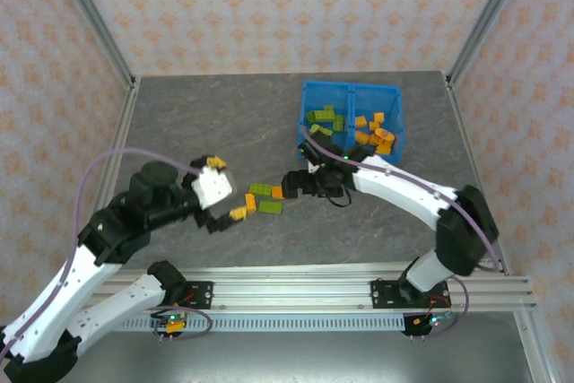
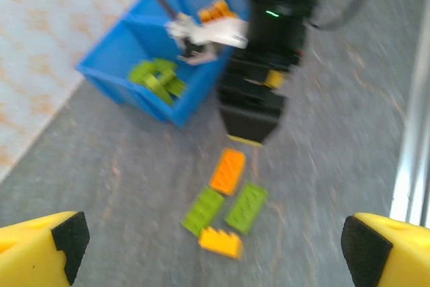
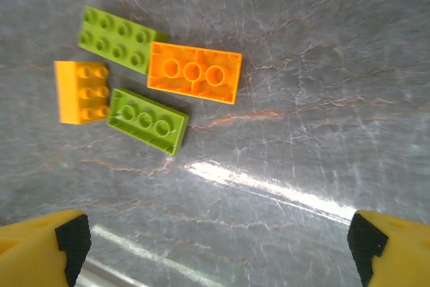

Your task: Sort the legos into containers by color

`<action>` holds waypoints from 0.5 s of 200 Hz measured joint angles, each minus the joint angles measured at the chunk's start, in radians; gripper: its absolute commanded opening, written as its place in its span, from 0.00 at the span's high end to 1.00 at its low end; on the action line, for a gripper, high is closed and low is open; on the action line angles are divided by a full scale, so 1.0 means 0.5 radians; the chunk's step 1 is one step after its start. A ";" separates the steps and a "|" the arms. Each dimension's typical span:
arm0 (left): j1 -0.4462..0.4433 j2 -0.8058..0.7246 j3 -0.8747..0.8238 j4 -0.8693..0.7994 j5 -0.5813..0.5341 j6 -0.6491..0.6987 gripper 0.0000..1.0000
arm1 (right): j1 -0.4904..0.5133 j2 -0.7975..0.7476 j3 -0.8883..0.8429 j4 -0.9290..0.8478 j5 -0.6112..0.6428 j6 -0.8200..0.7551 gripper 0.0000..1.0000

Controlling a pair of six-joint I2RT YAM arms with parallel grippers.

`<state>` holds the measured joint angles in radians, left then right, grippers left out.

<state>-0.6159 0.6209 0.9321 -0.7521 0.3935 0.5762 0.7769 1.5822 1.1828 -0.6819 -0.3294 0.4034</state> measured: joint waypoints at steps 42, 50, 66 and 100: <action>-0.012 -0.372 -0.380 -0.138 0.199 0.322 0.00 | 0.057 0.391 0.146 0.121 0.005 -0.031 0.01; -0.012 -0.378 -0.416 -0.138 0.208 0.348 0.00 | 0.060 0.449 0.178 0.144 0.015 -0.031 0.01; -0.012 -0.375 -0.469 -0.137 0.217 0.381 0.00 | 0.059 0.558 0.245 0.181 0.018 -0.030 0.01; -0.012 -0.369 -0.520 -0.126 0.240 0.423 0.00 | 0.065 0.714 0.317 0.250 0.024 -0.024 0.05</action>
<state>-0.6220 0.4366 0.6720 -0.8150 0.5137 0.7876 0.8093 1.9392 1.3411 -0.5568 -0.3172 0.3912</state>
